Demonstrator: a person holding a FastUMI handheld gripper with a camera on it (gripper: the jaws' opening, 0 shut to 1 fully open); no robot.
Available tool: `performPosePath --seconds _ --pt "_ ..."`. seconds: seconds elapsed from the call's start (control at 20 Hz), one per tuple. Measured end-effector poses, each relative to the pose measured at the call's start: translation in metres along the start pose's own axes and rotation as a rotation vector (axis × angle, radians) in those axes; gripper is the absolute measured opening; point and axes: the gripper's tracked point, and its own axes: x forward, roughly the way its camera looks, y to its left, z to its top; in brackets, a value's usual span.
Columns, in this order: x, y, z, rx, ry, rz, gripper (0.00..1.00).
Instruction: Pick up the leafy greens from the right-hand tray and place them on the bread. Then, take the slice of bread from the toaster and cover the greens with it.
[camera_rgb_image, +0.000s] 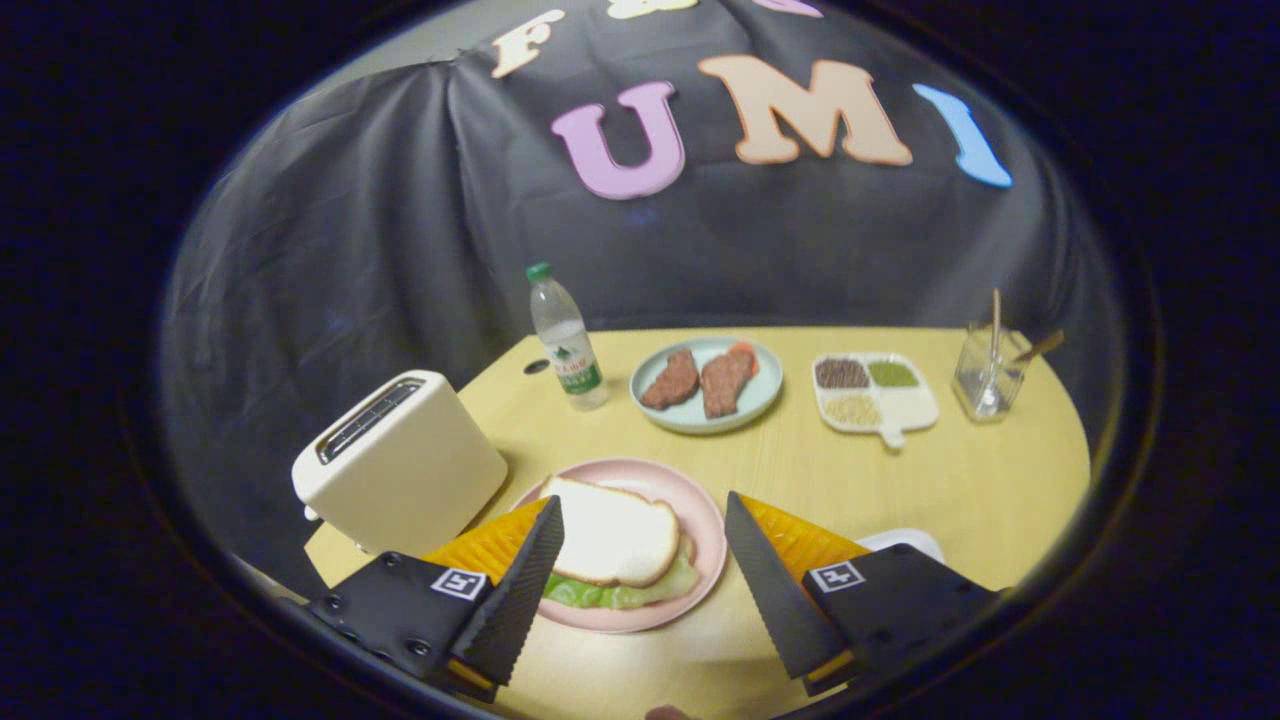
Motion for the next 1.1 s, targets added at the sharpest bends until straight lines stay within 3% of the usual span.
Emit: performPosePath --seconds 0.25,0.5,1.1 --pt "-0.047 0.007 0.049 -0.105 -0.181 -0.019 1.00" --pt "-0.081 0.015 0.069 -0.180 -0.304 -0.005 1.00" --pt "-0.108 0.016 0.074 -0.248 -0.378 -0.029 1.00"
